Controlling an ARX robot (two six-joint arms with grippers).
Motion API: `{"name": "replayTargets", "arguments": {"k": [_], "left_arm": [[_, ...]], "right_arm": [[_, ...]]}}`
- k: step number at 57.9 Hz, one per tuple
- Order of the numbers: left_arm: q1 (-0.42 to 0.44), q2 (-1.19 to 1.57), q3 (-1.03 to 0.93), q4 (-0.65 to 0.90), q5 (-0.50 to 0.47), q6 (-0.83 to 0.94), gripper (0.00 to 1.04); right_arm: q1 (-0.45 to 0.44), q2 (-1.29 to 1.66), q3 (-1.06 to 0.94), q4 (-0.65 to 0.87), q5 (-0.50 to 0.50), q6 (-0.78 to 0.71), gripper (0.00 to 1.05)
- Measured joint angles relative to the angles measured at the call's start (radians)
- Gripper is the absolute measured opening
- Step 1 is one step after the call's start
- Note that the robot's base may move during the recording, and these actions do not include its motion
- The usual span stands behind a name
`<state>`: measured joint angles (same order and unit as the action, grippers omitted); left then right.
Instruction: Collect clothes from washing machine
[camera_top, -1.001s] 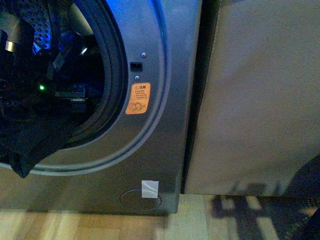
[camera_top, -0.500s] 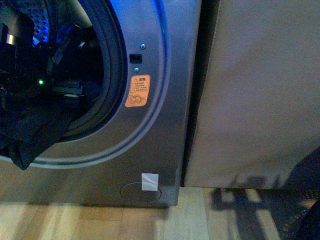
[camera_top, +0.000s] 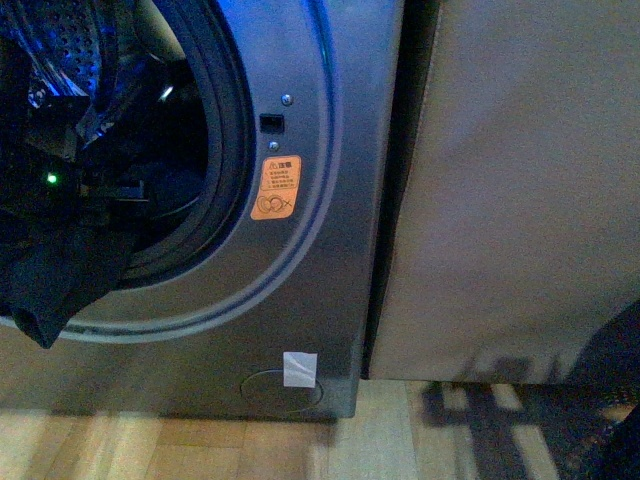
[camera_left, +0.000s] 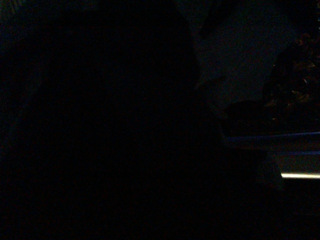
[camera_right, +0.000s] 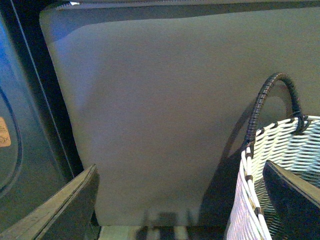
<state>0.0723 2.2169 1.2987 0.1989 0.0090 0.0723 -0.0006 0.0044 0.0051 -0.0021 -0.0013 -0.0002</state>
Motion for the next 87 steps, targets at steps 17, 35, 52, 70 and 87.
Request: {"name": "replayTargets", "arguments": {"k": [17,35,52,70,87], "left_arm": [[0.014,-0.192,-0.184,0.020,0.103,-0.001,0.10],[0.051,-0.454,-0.359,0.043,0.198,0.003,0.10],[0.092,-0.754,-0.428,0.013,0.314,-0.001,0.10],[0.130,-0.995,-0.395,-0.063,0.430,-0.006,0.10],[0.074,-1.074,-0.245,-0.117,0.470,-0.008,0.10]], "right_arm": [[0.000,0.000,0.000,0.000,0.000,0.000,0.97],[0.000,0.000,0.000,0.000,0.000,0.000,0.97],[0.000,0.000,0.000,0.000,0.000,0.000,0.97],[0.000,0.000,0.000,0.000,0.000,0.000,0.97],[0.000,0.000,0.000,0.000,0.000,0.000,0.97]]}}
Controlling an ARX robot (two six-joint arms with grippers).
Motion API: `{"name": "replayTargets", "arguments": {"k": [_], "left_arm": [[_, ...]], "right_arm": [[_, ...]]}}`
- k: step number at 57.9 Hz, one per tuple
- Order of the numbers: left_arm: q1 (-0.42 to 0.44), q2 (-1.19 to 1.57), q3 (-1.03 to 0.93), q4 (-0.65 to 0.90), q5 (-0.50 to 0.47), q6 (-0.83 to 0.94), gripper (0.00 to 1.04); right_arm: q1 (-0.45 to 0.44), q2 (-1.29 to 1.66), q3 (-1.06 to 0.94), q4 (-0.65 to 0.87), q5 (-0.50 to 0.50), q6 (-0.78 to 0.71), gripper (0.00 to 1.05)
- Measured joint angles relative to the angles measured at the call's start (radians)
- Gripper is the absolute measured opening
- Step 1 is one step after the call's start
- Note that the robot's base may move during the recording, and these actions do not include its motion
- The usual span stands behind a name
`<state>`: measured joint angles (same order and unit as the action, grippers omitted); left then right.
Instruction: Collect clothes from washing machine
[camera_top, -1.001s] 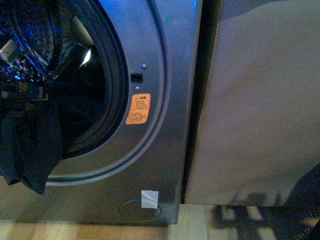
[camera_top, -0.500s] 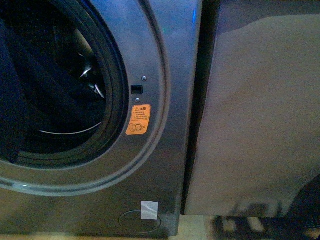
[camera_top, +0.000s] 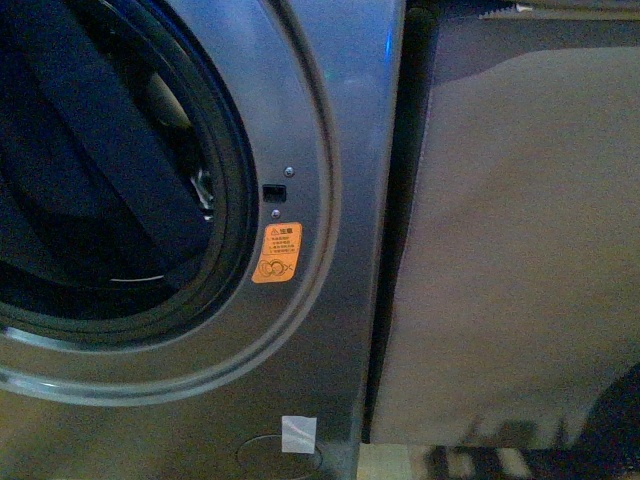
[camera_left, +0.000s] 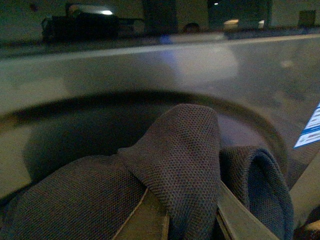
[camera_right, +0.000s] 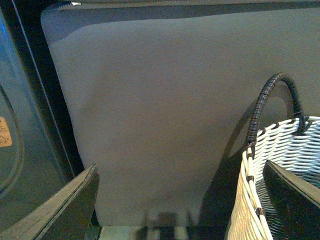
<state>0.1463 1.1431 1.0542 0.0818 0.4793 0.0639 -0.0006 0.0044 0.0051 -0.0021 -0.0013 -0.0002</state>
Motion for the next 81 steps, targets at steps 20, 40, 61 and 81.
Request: {"name": "replayTargets", "arguments": {"k": [20,40,61,81], "left_arm": [[-0.301,0.069,0.328,-0.160,-0.068,0.072,0.10],[-0.601,0.256,0.760,-0.347,-0.149,0.094,0.10],[-0.811,0.520,1.270,-0.540,-0.234,0.092,0.10],[-0.815,0.520,1.287,-0.541,-0.239,0.092,0.10]], "right_arm": [[0.000,0.000,0.000,0.000,0.000,0.000,0.97],[0.000,0.000,0.000,0.000,0.000,0.000,0.97],[0.000,0.000,0.000,0.000,0.000,0.000,0.97],[0.000,0.000,0.000,0.000,0.000,0.000,0.97]]}}
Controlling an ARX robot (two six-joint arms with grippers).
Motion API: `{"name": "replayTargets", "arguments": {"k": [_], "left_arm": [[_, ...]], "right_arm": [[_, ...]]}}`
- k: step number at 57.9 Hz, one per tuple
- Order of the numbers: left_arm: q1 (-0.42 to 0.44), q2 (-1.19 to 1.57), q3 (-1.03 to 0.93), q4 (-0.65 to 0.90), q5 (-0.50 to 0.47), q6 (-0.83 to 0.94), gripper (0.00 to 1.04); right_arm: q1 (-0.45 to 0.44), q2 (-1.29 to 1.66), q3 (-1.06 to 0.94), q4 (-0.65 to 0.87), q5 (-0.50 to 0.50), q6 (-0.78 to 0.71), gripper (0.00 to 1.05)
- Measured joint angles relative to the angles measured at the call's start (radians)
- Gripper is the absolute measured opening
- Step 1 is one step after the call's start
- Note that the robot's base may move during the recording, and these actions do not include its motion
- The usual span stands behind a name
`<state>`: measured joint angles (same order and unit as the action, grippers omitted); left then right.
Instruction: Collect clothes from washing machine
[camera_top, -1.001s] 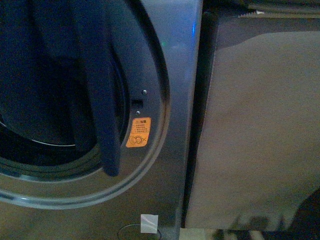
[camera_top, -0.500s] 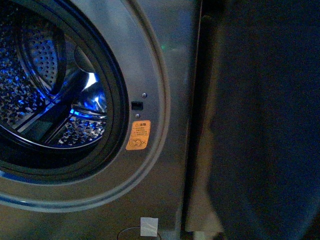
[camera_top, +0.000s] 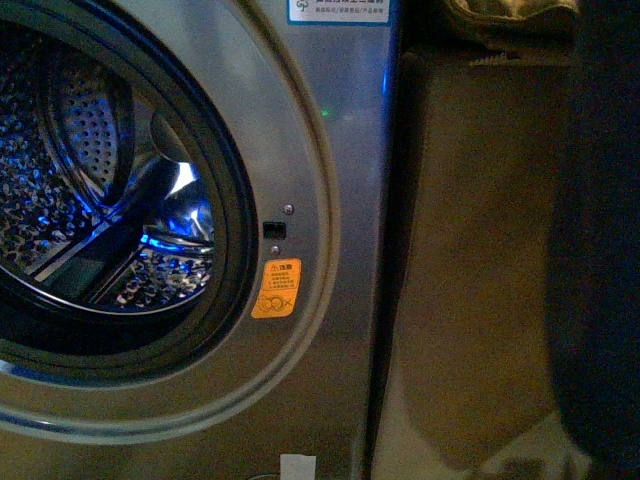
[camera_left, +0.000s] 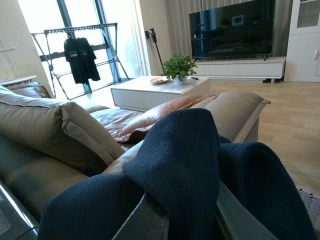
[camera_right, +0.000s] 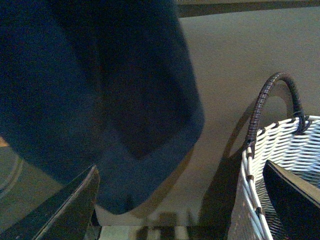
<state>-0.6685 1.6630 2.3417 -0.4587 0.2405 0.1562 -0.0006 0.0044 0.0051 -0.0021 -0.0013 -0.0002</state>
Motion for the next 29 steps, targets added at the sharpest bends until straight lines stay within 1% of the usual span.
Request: {"name": "replayTargets", "arguments": {"k": [1,3,4,6,7,8,9,10,11,12,13,15,17,20,24,29], "left_arm": [[0.000,0.000,0.000,0.000,0.000,0.000,0.10],[0.000,0.000,0.000,0.000,0.000,0.000,0.10],[0.000,0.000,0.000,0.000,0.001,0.000,0.10],[0.000,0.000,0.000,0.000,0.000,0.000,0.10],[0.000,0.000,0.000,0.000,0.000,0.000,0.10],[0.000,0.000,0.000,0.000,0.000,0.000,0.10],[0.000,0.000,0.000,0.000,0.001,0.000,0.10],[0.000,0.000,0.000,0.000,0.002,0.000,0.10],[-0.001,0.000,0.000,0.000,0.002,0.000,0.10],[-0.001,0.000,0.000,0.000,0.002,0.000,0.10],[-0.001,0.000,0.000,0.000,0.001,0.000,0.10],[0.000,0.000,0.000,0.000,0.001,0.000,0.10],[0.000,0.000,0.001,0.000,0.001,0.000,0.10],[0.000,0.000,0.001,0.000,0.000,0.000,0.10],[0.000,0.000,0.001,0.000,0.000,0.000,0.10],[0.000,0.000,0.001,0.000,-0.003,0.000,0.10]], "right_arm": [[-0.001,0.000,0.000,0.002,-0.008,0.005,0.97],[-0.028,0.014,-0.002,0.048,-0.101,0.040,0.97],[-0.061,0.030,-0.002,0.106,-0.193,0.094,0.97],[-0.097,0.050,-0.002,0.168,-0.280,0.129,0.97],[-0.131,0.066,-0.002,0.225,-0.362,0.190,0.97],[-0.148,0.074,-0.001,0.250,-0.402,0.203,0.97],[-0.178,0.090,0.000,0.296,-0.472,0.264,0.97],[-0.191,0.098,0.000,0.317,-0.503,0.276,0.97],[-0.214,0.113,0.004,0.355,-0.557,0.333,0.97],[-0.224,0.122,0.006,0.372,-0.581,0.344,0.97],[-0.240,0.139,0.014,0.403,-0.625,0.394,0.97],[-0.255,0.164,0.028,0.441,-0.672,0.442,0.97],[-0.259,0.187,0.047,0.467,-0.700,0.475,0.97],[-0.253,0.211,0.077,0.487,-0.716,0.499,0.97],[-0.227,0.245,0.126,0.507,-0.714,0.513,0.97],[-0.161,0.322,0.192,0.558,-0.673,0.502,0.97]]}}
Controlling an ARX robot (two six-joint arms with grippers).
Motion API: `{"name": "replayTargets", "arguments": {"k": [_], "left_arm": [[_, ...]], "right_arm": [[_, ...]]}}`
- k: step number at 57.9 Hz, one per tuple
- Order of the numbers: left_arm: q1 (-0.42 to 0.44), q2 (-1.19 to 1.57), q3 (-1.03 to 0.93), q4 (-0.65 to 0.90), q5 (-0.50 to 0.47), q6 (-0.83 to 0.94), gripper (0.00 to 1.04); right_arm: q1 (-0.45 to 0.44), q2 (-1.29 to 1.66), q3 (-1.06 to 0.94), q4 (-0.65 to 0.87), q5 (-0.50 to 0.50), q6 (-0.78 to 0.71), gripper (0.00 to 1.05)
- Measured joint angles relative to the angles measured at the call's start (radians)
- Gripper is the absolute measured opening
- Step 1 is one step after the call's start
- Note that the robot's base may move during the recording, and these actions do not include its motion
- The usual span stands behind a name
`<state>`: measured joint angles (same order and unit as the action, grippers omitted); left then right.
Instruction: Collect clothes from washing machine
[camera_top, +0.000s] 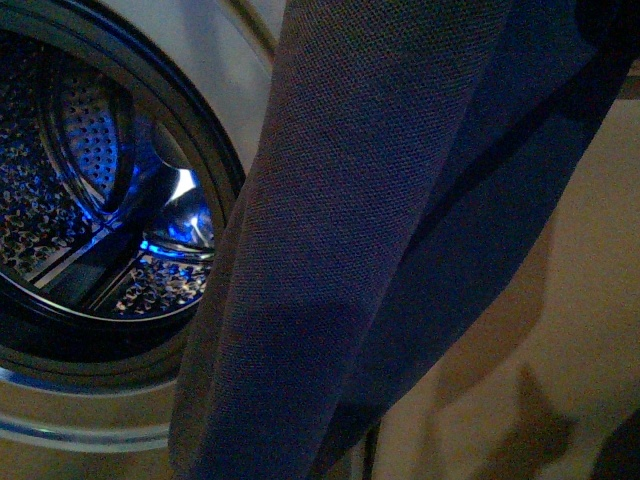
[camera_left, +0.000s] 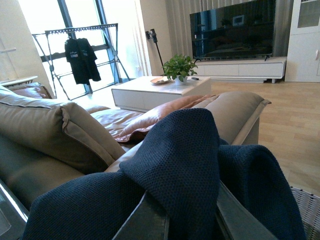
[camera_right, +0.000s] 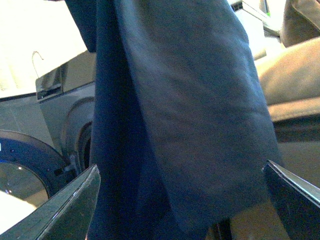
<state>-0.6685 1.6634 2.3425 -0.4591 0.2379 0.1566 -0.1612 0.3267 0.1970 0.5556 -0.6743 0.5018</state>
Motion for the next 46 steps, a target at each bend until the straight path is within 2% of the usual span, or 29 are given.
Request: {"name": "replayTargets", "arguments": {"k": [6,12,31,39,46], "left_arm": [[0.000,0.000,0.000,0.000,0.001,0.000,0.10],[0.000,0.000,0.000,0.000,0.000,0.000,0.10],[0.000,0.000,0.000,0.000,0.000,0.000,0.10],[0.000,0.000,0.000,0.000,0.000,0.000,0.10],[0.000,0.000,0.000,0.000,0.000,0.000,0.10]], "right_arm": [[0.145,0.180,0.103,0.077,0.095,-0.076,0.97],[0.221,0.298,0.160,0.127,0.131,-0.133,0.97],[0.320,0.638,0.273,0.264,0.218,-0.257,0.97],[0.356,0.700,0.283,0.289,0.245,-0.272,0.97],[0.417,0.724,0.283,0.327,0.307,-0.307,0.97]]}}
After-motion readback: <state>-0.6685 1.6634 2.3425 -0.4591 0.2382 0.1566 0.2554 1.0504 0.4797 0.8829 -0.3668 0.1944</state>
